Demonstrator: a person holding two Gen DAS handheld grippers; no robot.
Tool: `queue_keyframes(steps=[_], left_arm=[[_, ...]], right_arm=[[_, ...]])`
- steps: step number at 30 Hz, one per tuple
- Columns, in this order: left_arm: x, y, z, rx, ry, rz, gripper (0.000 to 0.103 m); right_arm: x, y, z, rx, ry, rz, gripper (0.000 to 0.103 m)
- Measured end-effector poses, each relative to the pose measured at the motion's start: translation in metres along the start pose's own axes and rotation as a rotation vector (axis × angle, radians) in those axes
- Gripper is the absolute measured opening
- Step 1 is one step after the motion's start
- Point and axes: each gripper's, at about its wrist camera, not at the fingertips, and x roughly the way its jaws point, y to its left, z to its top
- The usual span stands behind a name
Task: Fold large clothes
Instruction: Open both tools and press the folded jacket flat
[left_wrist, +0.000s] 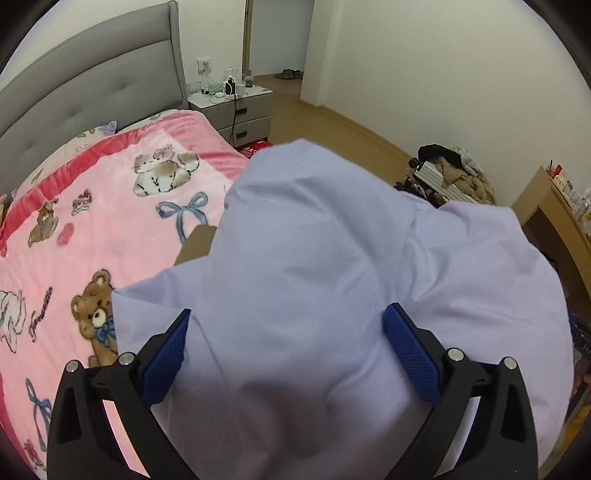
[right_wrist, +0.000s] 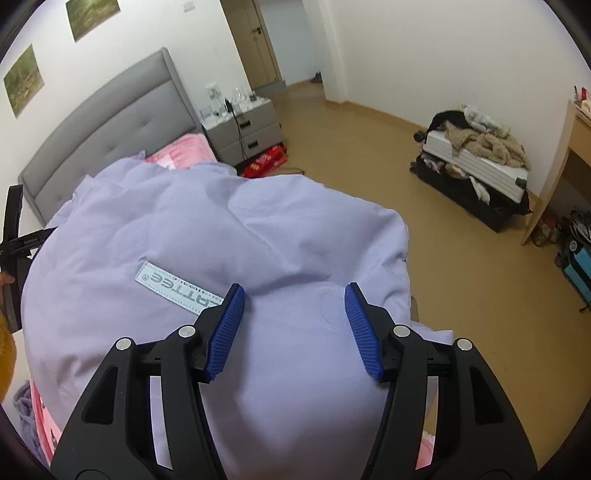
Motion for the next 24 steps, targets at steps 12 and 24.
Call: queue_keyframes(steps=[12, 24], left_arm=[[-0.062, -0.028, -0.021, -0.02, -0.131, 0.139, 0.099], [-0.19, -0.118, -0.049, -0.055, -0.258, 0.092, 0.098]], right_arm=[[-0.055, 0.009, -0.002, 0.092, -0.049, -0.073, 0.075], [-0.148, 0.093, -0.015, -0.003, -0.154, -0.082, 0.095]])
